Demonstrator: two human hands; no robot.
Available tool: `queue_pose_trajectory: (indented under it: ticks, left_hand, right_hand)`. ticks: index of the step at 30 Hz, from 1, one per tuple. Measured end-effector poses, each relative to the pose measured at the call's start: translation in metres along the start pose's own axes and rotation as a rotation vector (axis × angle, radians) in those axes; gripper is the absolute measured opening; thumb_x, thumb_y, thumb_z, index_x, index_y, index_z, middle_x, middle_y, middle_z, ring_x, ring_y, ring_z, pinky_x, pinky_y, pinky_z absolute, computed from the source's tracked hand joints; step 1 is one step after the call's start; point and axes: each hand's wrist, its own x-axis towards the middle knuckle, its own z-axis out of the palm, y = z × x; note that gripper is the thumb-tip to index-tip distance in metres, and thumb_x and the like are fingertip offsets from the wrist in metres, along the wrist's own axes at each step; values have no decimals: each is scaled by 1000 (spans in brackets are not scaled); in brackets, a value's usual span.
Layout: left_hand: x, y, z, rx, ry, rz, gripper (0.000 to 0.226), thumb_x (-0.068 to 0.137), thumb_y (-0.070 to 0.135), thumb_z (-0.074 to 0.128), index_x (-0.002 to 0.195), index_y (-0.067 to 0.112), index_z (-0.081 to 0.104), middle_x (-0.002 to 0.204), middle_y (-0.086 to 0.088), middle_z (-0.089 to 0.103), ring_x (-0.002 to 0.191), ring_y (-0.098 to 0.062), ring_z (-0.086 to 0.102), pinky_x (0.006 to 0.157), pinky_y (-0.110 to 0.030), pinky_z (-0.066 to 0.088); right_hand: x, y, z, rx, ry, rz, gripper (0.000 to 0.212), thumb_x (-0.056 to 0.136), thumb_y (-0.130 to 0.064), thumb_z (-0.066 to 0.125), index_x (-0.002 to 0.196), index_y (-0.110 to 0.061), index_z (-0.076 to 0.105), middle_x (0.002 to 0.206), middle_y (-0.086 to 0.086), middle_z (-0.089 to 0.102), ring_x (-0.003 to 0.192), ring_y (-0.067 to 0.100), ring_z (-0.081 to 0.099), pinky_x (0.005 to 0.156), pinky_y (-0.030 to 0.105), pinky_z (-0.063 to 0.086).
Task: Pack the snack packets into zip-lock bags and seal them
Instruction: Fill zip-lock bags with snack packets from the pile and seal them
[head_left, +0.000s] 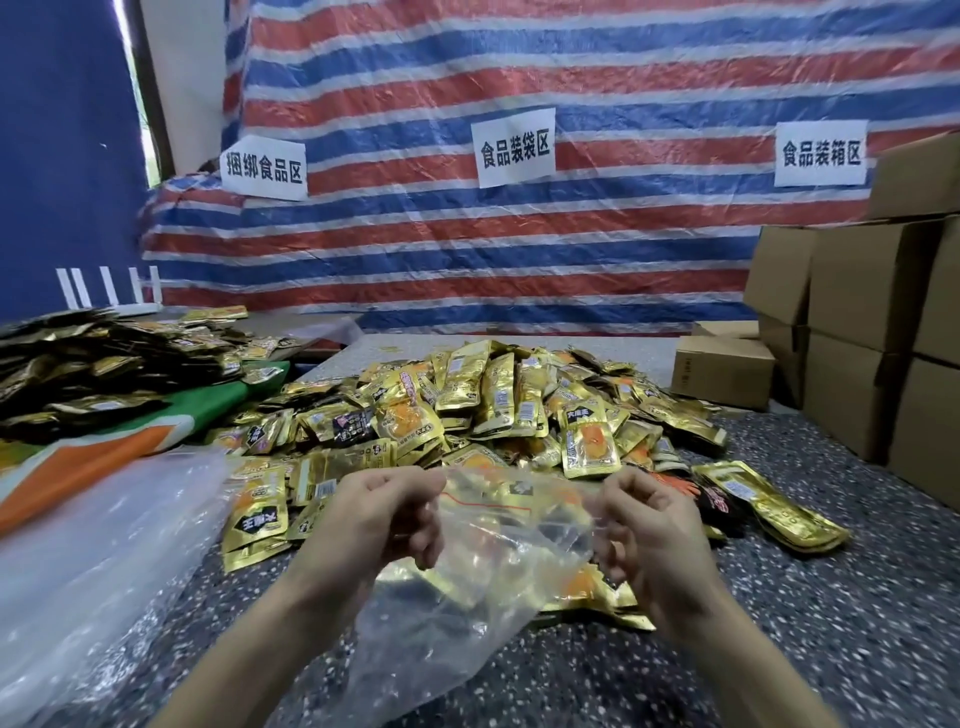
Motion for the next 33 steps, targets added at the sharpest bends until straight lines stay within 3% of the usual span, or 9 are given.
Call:
queue_pose_trajectory:
  ticks: [4,7,12,15,19,21,25,29,33]
  left_hand:
    - [13,15,-14,-89,23,18,41,66,43,79,69,6,62,49,-2,46,45,-19,50,46,-26,46]
    - [19,19,-18,-121,137,73,34,75,44,76,60,16,62,52,-1,46,48,-18,48,48,-27,44]
    - [12,7,-14,-9,234,144,41,87,45,59,53,23,62,54,-3,52,51,-17,50,49,-24,45]
    - [5,3,-14,74,256,143,40,89,44,55,58,18,61,56,-5,54,52,-17,50,50,-26,44]
    - [-4,6,-19,124,265,153,42,92,42,54,57,20,60,56,-3,54,51,-15,49,48,-23,44]
    - [-7,7,-20,132,274,141,43,95,41,54,58,19,59,56,-2,54,51,-15,50,48,-23,44]
    - [-9,7,-15,141,272,106,41,97,34,53,64,12,56,57,-4,54,51,-14,49,48,-23,44]
    - [-10,6,-5,168,230,58,39,98,34,52,68,9,57,58,0,56,52,-11,52,48,-19,45]
    - [-12,8,7,174,208,44,39,101,32,50,72,7,58,58,1,55,51,-9,51,48,-17,44]
  right_hand:
    - [28,-27,10,-85,-148,-61,39,81,-51,66,74,-13,63,74,3,65,64,15,60,53,24,48]
    - [48,-22,19,-803,-124,-145,19,90,-34,68,106,-24,63,109,-9,66,99,8,62,81,25,51]
    - [63,24,18,-1483,-288,-44,70,79,-54,73,141,-39,43,133,-7,57,123,19,47,109,45,36]
    - [67,28,16,-1374,-230,-171,63,78,-59,70,135,-36,56,113,-9,69,101,10,61,98,41,48]
    - [61,14,13,-1056,-95,-292,45,84,-54,59,121,-30,67,99,-22,62,87,-12,59,68,9,44]
    - [59,5,12,-903,16,-259,29,95,-55,54,102,-31,69,89,-12,68,77,3,66,61,20,51]
    - [54,-17,12,-723,278,-193,58,95,-56,42,69,-8,61,57,-2,65,38,4,52,35,17,39]
    - [54,-56,7,-376,394,-111,52,104,-48,42,83,-5,64,63,5,71,48,14,65,48,28,48]
    - [51,-106,20,-46,202,-26,44,104,-44,44,103,-5,64,88,11,78,78,27,76,67,43,62]
